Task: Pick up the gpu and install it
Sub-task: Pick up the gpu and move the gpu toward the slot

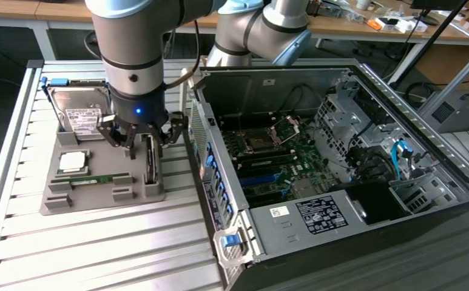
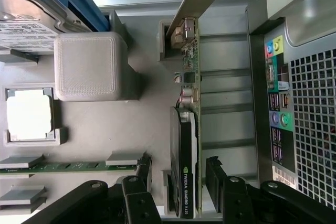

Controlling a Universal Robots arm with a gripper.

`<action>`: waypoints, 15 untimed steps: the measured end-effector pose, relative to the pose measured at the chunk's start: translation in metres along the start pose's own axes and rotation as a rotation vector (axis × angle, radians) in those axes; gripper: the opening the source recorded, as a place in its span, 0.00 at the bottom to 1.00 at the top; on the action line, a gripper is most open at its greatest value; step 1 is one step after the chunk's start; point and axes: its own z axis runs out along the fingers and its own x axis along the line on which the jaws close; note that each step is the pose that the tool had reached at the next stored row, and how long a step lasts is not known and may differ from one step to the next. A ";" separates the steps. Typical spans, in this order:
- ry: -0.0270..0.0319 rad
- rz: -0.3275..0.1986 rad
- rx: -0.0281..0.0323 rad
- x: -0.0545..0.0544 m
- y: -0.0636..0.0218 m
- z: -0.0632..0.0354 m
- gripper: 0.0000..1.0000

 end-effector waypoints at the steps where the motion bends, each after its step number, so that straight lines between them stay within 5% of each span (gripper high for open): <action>1: 0.0000 0.000 0.0000 0.000 0.0000 0.0004 0.54; 15: 0.0000 0.000 0.0000 0.000 -0.0003 0.0070 0.54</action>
